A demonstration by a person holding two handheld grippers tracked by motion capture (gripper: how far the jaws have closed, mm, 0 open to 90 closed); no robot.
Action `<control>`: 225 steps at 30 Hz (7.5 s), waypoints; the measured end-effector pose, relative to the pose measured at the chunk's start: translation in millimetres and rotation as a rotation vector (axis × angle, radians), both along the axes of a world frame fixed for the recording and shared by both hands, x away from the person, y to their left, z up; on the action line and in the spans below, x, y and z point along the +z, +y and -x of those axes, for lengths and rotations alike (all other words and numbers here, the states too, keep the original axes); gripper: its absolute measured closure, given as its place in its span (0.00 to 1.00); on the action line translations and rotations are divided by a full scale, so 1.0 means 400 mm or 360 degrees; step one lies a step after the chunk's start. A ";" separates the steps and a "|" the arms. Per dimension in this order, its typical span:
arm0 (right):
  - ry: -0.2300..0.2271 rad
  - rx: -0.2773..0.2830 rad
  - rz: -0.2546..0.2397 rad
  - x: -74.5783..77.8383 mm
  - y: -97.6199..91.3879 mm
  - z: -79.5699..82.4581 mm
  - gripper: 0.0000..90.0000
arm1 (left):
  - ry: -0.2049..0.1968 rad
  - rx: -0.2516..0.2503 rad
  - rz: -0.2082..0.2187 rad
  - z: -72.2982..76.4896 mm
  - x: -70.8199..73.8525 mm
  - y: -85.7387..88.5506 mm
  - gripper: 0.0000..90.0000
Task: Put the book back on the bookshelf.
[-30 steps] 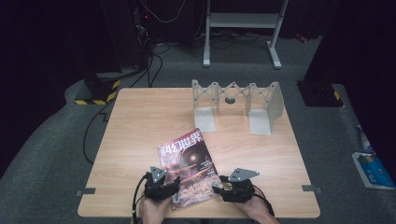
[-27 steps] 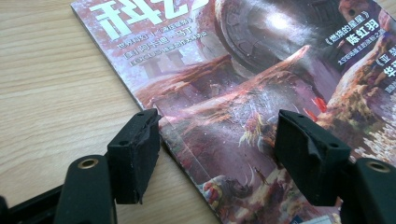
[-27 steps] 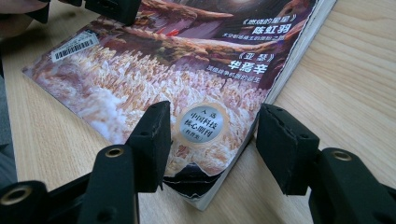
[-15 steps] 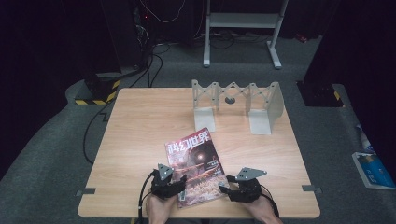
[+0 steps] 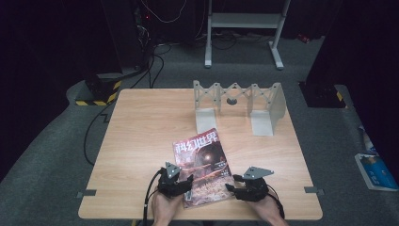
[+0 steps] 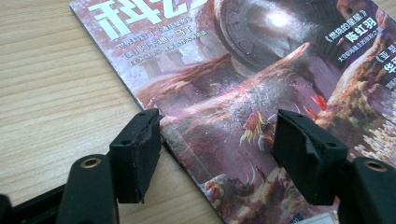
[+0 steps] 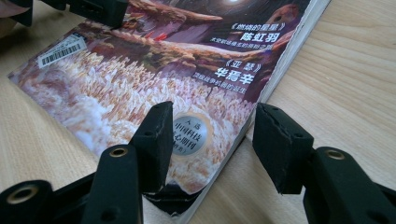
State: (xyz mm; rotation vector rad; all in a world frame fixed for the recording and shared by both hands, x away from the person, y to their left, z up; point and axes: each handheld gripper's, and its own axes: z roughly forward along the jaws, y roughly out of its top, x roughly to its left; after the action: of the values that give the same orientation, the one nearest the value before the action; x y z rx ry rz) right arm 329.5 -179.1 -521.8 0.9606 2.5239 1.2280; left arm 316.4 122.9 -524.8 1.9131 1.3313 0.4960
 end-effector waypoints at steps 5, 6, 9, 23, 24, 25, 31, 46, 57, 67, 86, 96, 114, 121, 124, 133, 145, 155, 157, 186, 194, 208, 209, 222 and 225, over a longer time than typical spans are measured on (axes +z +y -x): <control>0.0008 -0.0022 0.0009 0.002 -0.005 -0.006 0.54 | -0.0010 -0.0012 0.0004 -0.005 -0.001 -0.012 0.36; 0.0010 -0.0028 0.0010 0.003 -0.007 -0.007 0.54 | -0.0011 -0.0021 0.0002 -0.006 -0.001 -0.013 0.36; 0.0008 -0.0048 0.0014 0.003 -0.011 -0.008 0.54 | -0.0014 -0.0025 0.0006 -0.011 -0.002 -0.021 0.36; 0.0043 -0.0165 -0.0008 -0.001 -0.042 -0.032 0.53 | -0.0017 -0.0084 0.0006 -0.038 -0.002 -0.061 0.36; 0.0054 -0.0174 -0.0013 -0.001 -0.044 -0.032 0.53 | -0.0010 -0.0083 0.0010 -0.040 -0.001 -0.064 0.36; 0.0050 -0.0177 -0.0013 -0.001 -0.047 -0.033 0.53 | -0.0009 -0.0092 0.0002 -0.043 0.000 -0.066 0.36; 0.0068 -0.0214 -0.0035 -0.003 -0.061 -0.043 0.52 | -0.0004 -0.0130 0.0011 -0.056 0.000 -0.079 0.36; 0.0061 -0.0281 -0.0020 0.000 -0.079 -0.026 0.53 | -0.0006 -0.0174 0.0004 -0.067 0.001 -0.103 0.37; 0.0099 -0.0306 -0.0027 0.003 -0.117 -0.011 0.54 | 0.0038 -0.0236 -0.0007 -0.086 0.009 -0.139 0.38; 0.0092 -0.0306 0.0001 0.008 -0.142 0.001 0.56 | 0.0014 -0.0296 -0.0007 -0.096 0.006 -0.154 0.39; 0.0019 -0.0370 -0.0047 0.036 -0.151 -0.024 0.60 | -0.0016 -0.0256 0.0050 -0.150 -0.001 -0.139 0.39; 0.0041 -0.0410 -0.0044 0.048 -0.136 -0.082 0.55 | -0.0095 -0.0228 0.0066 -0.165 -0.014 -0.134 0.39; 0.0046 -0.0541 0.0015 0.071 -0.099 -0.226 0.49 | -0.0110 -0.0242 0.0086 -0.163 -0.017 -0.133 0.44; 0.0069 -0.0563 0.0018 0.068 -0.082 -0.274 0.46 | -0.0113 -0.0237 0.0089 -0.161 -0.018 -0.136 0.42; 0.0097 -0.0577 -0.0008 0.060 -0.078 -0.291 0.44 | -0.0114 -0.0238 0.0090 -0.161 -0.019 -0.136 0.42; 0.0254 -0.0604 -0.0078 0.024 -0.077 -0.338 0.37 | -0.0118 -0.0240 0.0083 -0.161 -0.019 -0.138 0.41; 0.0252 -0.0593 -0.0057 0.017 -0.066 -0.341 0.36 | -0.0128 -0.0253 0.0090 -0.161 -0.020 -0.141 0.43; 0.0218 -0.0591 -0.0032 0.034 -0.066 -0.332 0.47 | -0.0130 -0.0248 0.0087 -0.159 -0.021 -0.143 0.43; 0.0199 -0.0582 -0.0024 0.040 -0.065 -0.327 0.51 | -0.0130 -0.0248 0.0088 -0.159 -0.021 -0.143 0.43; -0.0013 -0.0358 0.0086 0.075 -0.046 -0.279 0.87 | -0.0113 -0.0230 0.0080 -0.160 -0.018 -0.139 0.41; -0.0007 -0.0280 0.0044 0.089 -0.053 -0.265 0.93 | -0.0088 -0.0257 0.0089 -0.159 -0.015 -0.133 0.36; -0.0097 -0.0218 -0.0061 0.102 -0.075 -0.225 0.94 | -0.0016 -0.0290 0.0171 -0.182 -0.010 -0.116 0.27; -0.0102 -0.0210 -0.0072 0.104 -0.076 -0.224 0.94 | 0.0011 -0.0304 0.0161 -0.188 -0.006 -0.118 0.25; -0.0139 -0.0163 -0.0133 0.129 -0.077 -0.212 0.94 | 0.0022 -0.0345 0.0237 -0.238 -0.010 -0.104 0.19; -0.0146 -0.0151 -0.0153 0.136 -0.075 -0.210 0.94 | 0.0006 -0.0357 0.0241 -0.240 -0.013 -0.108 0.17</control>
State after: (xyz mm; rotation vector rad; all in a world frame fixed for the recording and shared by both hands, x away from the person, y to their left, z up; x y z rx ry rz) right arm 413.3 -209.3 -467.5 1.0081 2.3409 1.3437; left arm 412.3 79.9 -529.9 1.9075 1.1061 0.2716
